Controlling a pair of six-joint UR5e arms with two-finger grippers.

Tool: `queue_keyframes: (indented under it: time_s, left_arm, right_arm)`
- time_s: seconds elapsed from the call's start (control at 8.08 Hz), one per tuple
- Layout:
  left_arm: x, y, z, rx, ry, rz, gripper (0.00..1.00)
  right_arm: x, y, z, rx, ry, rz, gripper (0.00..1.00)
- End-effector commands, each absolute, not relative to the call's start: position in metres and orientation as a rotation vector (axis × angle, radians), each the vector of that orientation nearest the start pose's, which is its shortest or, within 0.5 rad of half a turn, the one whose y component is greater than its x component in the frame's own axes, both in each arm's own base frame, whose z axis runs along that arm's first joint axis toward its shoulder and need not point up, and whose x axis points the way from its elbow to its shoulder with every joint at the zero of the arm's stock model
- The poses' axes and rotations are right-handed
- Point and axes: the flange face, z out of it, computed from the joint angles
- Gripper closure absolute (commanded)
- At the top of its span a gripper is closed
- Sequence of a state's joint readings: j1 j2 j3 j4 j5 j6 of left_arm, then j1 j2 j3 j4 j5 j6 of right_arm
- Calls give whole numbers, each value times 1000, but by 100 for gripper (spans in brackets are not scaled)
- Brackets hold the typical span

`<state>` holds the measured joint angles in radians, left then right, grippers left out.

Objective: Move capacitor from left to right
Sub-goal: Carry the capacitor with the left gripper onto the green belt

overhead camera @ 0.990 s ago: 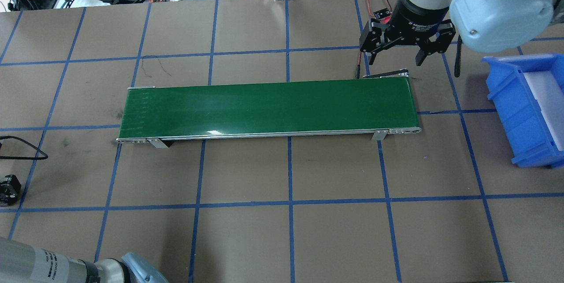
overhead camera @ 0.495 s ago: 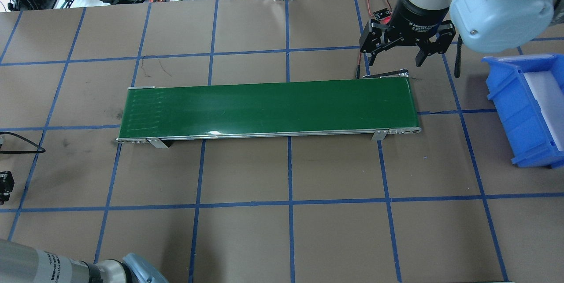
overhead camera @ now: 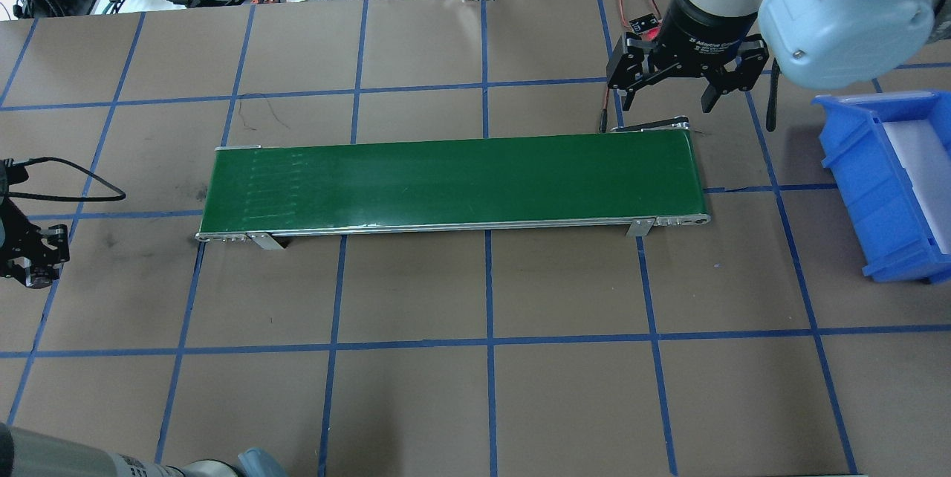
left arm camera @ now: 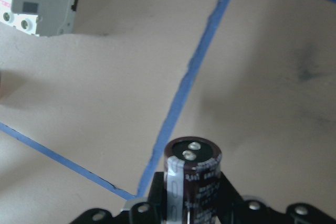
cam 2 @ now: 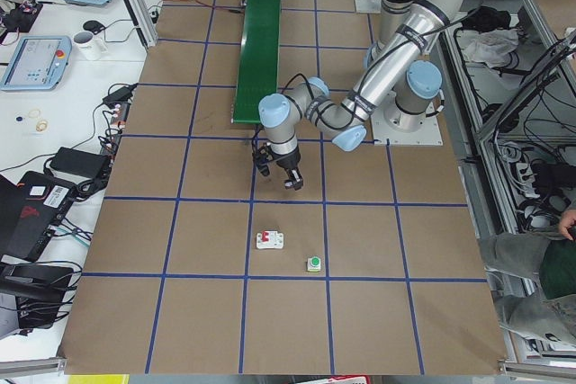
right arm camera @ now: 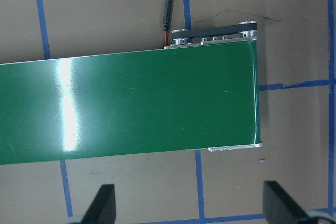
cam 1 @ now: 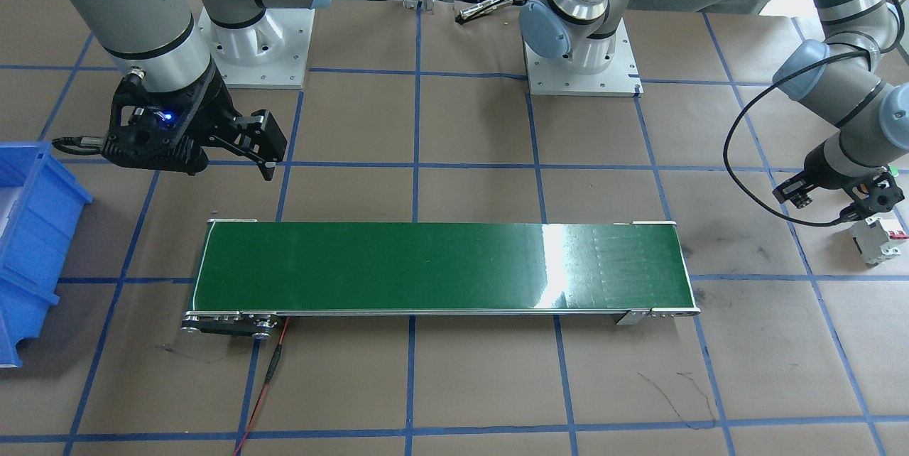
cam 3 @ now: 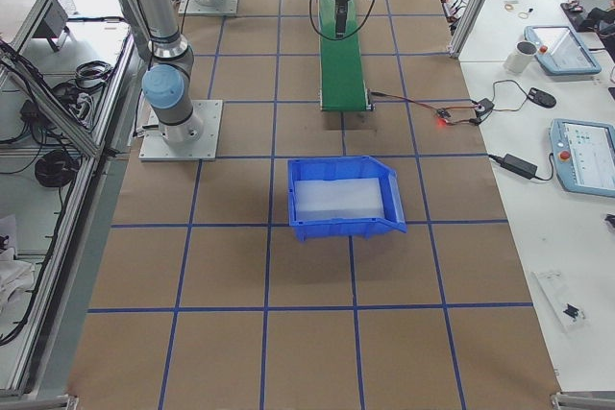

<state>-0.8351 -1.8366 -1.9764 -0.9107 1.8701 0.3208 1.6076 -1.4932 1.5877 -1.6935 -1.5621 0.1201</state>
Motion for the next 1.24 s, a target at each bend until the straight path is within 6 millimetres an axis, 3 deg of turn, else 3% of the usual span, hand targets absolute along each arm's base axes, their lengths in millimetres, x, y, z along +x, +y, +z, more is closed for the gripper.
queue_keyframes:
  time_s: [0.0, 0.25, 0.5, 0.62, 0.87, 1.11]
  left_arm:
    - [198, -462, 270, -645, 2825, 260, 100]
    - [110, -470, 299, -620, 2858, 223, 100]
    - [48, -473, 310, -579, 2900, 198, 100]
    - [35, -473, 307, -565, 2920, 213, 100]
    - [30, -475, 302, -575, 2945, 230, 100]
    - [11, -477, 297, -610, 3014, 259, 100]
  right_arm:
    - [153, -520, 452, 137, 3129, -37, 0]
    - [153, -519, 453, 139, 3129, -37, 0]
    - [153, -519, 453, 139, 3129, -37, 0]
    - [153, -519, 453, 139, 3130, -38, 0]
    - [152, -519, 453, 144, 3128, -37, 0]
    - [152, -520, 453, 146, 3128, -40, 0]
